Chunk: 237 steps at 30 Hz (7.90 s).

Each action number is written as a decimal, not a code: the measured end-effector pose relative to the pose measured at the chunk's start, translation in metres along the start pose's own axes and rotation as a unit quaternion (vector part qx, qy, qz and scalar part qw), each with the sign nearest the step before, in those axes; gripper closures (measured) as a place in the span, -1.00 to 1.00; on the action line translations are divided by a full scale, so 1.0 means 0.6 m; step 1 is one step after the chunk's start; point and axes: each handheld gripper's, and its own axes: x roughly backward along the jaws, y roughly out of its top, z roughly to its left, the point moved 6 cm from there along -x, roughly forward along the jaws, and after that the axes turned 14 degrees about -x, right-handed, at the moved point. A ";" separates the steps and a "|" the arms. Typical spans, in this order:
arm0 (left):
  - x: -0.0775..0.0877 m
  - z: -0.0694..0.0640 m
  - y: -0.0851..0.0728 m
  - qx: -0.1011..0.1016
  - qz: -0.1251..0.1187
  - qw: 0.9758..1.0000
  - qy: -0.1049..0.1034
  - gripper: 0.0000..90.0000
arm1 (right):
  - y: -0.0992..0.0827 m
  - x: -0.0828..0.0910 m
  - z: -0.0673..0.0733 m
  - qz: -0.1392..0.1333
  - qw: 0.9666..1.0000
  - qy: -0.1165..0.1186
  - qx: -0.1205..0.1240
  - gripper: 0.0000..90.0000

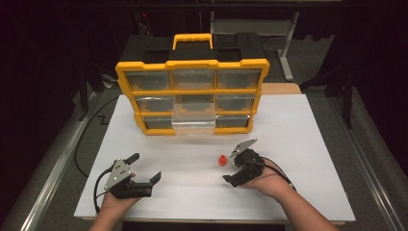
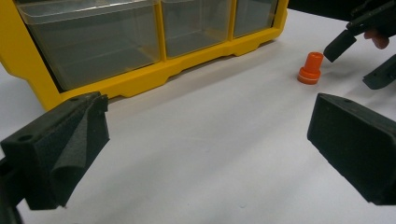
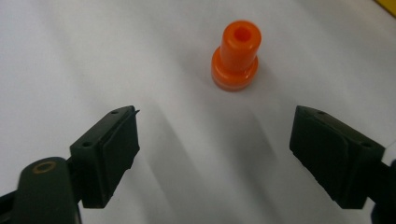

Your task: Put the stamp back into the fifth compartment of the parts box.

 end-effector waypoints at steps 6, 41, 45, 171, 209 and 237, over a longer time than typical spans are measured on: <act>0.001 0.000 0.000 0.001 -0.001 1.000 -0.002 -0.99 | 0.023 0.002 0.000 -0.002 1.000 0.006 0.008 -0.37; 0.002 0.001 0.001 0.001 -0.004 1.000 -0.003 -0.99 | 0.070 -0.011 0.000 0.035 0.998 -0.004 0.046 0.63; 0.002 0.001 0.001 0.001 -0.005 1.000 -0.003 -0.99 | 0.071 -0.006 0.001 0.035 0.998 -0.003 0.051 0.63; 0.005 0.005 0.003 0.001 -0.018 1.000 -0.007 -0.99 | 0.256 0.268 0.040 0.086 0.989 0.022 0.121 0.63; 0.005 0.004 0.002 -0.003 -0.018 1.000 -0.009 -0.99 | 0.338 0.232 0.058 0.079 0.988 0.023 0.130 0.63; 0.004 0.001 0.003 -0.002 -0.020 1.000 -0.015 -0.99 | 0.378 0.191 0.074 0.086 0.986 0.022 0.139 0.63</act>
